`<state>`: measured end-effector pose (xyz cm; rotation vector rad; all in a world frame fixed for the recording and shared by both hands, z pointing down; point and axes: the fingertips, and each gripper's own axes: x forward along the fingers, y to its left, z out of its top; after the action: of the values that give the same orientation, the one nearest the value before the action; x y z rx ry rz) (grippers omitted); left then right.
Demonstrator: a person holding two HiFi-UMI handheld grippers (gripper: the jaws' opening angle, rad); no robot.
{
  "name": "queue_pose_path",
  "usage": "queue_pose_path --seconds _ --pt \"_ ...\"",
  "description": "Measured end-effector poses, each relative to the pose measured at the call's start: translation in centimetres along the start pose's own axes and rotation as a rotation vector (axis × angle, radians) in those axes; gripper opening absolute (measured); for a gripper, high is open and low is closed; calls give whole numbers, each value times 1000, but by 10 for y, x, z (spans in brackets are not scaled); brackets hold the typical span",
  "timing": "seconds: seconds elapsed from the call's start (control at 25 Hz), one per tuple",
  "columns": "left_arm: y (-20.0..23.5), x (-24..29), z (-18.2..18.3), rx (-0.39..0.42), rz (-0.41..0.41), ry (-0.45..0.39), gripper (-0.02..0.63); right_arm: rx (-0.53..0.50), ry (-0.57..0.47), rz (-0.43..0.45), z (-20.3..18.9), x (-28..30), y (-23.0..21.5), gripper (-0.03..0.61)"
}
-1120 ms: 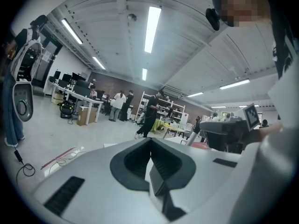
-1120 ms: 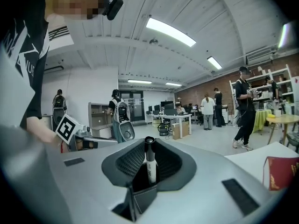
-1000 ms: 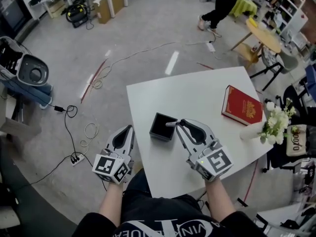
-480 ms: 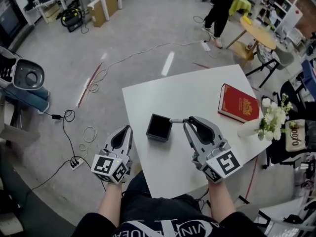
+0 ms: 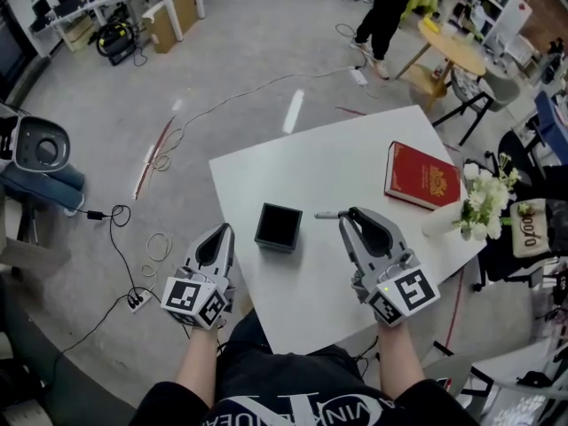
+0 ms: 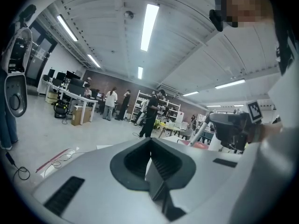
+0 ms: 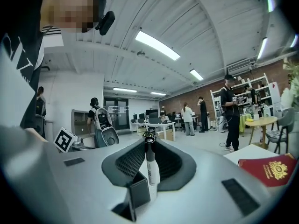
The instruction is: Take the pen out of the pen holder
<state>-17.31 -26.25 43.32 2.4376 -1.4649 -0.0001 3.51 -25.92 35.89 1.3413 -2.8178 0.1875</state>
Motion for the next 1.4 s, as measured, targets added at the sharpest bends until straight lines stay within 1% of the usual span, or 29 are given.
queue_pose_path --seconds 0.28,0.4,0.56,1.4 --pt "-1 4 2 4 -10 2 -12 -4 23 -52 -11 -9 -13 77" --pt "-2 5 1 5 -8 3 -12 -16 50 -62 -21 -11 -17 77" --pt "1 4 0 4 -1 5 -12 -7 75 -70 -32 -12 -18 77" --pt "12 2 2 -3 20 5 -12 24 128 -57 -60 -4 -14 77"
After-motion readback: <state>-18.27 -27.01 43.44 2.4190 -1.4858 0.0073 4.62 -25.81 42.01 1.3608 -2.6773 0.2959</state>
